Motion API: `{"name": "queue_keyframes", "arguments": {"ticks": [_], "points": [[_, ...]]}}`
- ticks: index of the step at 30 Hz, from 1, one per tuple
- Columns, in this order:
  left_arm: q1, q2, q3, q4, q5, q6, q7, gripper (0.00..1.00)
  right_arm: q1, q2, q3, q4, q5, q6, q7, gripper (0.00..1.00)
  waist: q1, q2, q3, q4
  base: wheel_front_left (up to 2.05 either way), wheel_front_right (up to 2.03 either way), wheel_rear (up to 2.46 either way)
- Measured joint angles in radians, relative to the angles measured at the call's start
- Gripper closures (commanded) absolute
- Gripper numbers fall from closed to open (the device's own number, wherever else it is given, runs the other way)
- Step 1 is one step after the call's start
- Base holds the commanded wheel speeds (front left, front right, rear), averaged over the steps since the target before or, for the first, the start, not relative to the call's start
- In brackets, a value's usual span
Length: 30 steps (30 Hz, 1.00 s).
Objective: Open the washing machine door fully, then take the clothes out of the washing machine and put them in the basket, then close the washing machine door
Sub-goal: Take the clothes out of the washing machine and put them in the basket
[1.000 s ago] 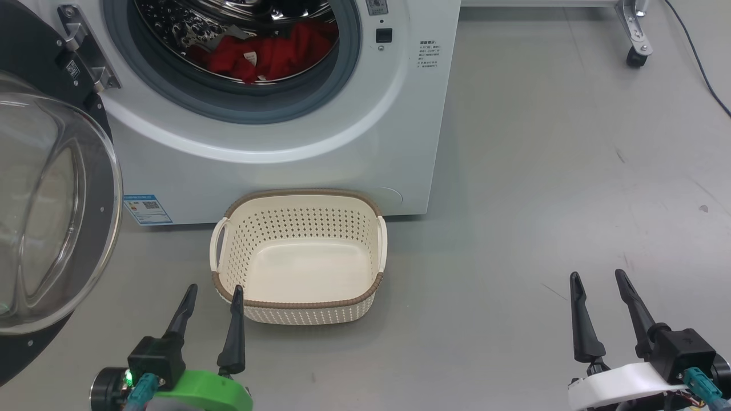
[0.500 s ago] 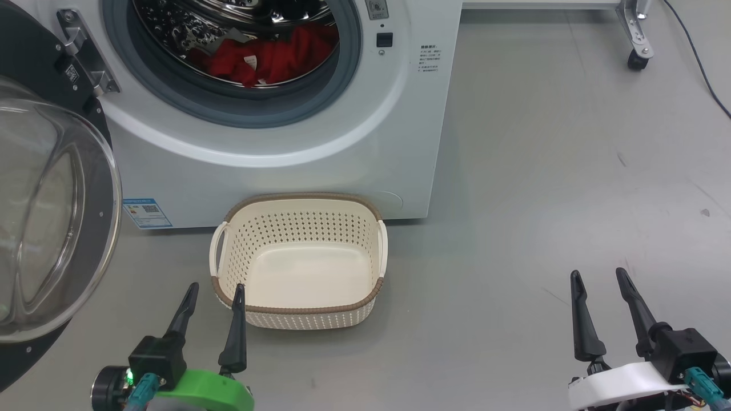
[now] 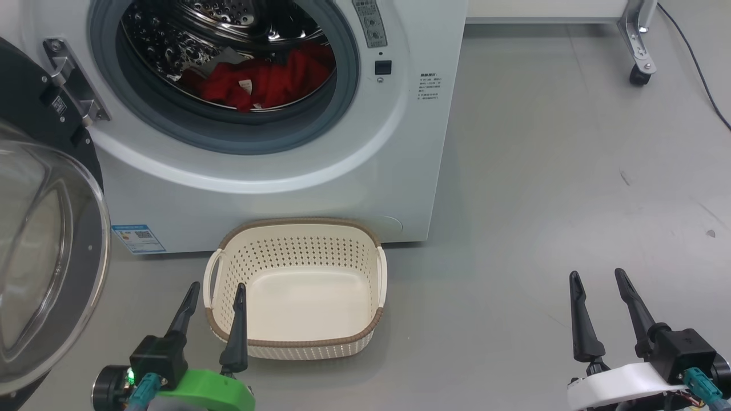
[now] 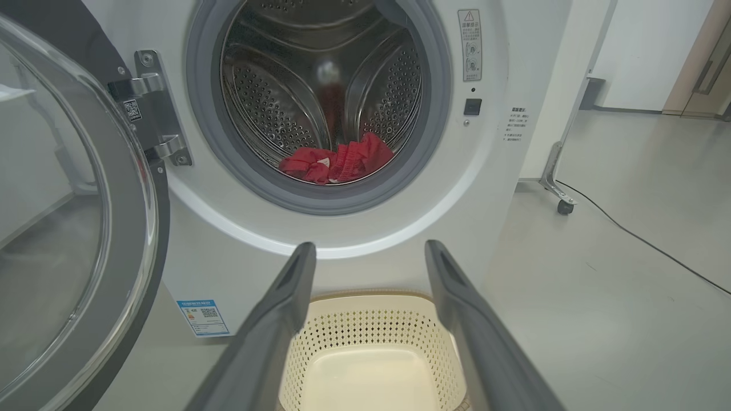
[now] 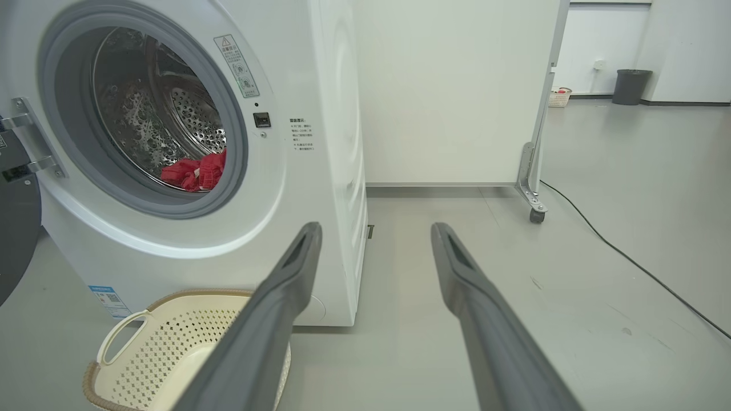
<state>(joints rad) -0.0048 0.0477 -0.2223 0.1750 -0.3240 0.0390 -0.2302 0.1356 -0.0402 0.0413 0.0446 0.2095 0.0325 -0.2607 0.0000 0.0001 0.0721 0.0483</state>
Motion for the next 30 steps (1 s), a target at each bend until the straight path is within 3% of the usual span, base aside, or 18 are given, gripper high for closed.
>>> {"name": "queue_keyframes", "arguments": {"ticks": [15, 30], "points": [[0.0, 0.0, 0.001, 0.0, -0.001, 0.006, 0.0, 0.0, 0.0, 0.0, 0.0, 0.005, 0.0, 0.0, 0.0, 0.0, 0.0, 0.0, -0.003, -0.002, 0.94, -0.94, 0.0], [0.0, 0.0, 0.001, 0.001, -0.001, 0.008, 0.0, 0.0, 0.0, 0.001, -0.002, 0.006, 0.0, 0.0, 0.0, 0.0, 0.0, 0.0, -0.003, -0.003, 0.35, -0.35, 0.0]]}}
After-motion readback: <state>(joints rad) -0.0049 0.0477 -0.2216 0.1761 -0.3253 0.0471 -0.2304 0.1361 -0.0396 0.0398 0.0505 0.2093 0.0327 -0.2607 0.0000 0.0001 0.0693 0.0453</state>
